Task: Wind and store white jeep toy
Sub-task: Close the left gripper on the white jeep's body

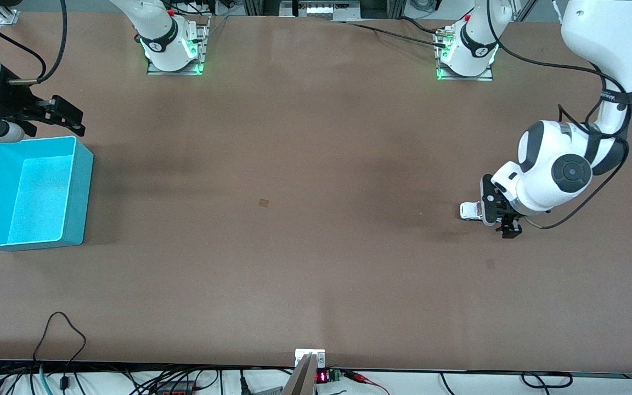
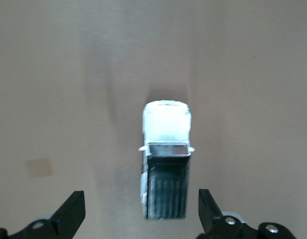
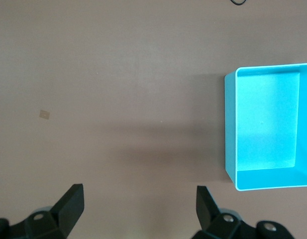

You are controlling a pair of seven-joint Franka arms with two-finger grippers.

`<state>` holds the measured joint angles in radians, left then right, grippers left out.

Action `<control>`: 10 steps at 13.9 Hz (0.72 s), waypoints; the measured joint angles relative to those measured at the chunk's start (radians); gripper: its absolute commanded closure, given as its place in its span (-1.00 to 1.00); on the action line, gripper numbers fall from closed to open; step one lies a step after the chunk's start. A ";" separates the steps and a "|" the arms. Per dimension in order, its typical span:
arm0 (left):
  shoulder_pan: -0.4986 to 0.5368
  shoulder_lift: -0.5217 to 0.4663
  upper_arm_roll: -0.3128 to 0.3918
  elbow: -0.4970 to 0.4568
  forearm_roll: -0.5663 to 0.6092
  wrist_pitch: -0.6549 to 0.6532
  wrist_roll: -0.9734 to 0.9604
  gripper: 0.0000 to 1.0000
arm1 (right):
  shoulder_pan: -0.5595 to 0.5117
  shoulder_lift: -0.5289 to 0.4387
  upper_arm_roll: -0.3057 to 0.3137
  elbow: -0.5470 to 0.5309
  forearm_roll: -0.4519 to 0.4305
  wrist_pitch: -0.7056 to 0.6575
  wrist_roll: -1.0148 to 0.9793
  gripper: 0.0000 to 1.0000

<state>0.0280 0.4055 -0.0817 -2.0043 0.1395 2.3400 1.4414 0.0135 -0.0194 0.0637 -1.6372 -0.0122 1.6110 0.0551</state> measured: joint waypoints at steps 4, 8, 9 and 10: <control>0.004 0.000 0.001 -0.120 0.000 0.180 0.019 -1.00 | 0.000 0.000 0.000 0.000 0.000 0.000 0.000 -1.00; 0.014 0.000 0.001 -0.171 0.000 0.244 0.024 -0.97 | 0.000 0.000 0.000 0.000 0.000 0.000 0.000 -1.00; 0.016 0.000 0.001 -0.173 0.000 0.245 0.026 -0.92 | 0.000 0.000 0.000 0.000 0.000 0.000 0.000 -1.00; 0.016 0.000 0.001 -0.174 0.000 0.245 0.028 -0.91 | 0.000 0.000 0.000 0.000 0.000 0.000 0.000 -1.00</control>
<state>0.0441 0.4050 -0.0802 -2.1781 0.1396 2.5850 1.4694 0.0138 -0.0194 0.0638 -1.6372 -0.0122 1.6107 0.0551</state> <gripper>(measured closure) 0.013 0.000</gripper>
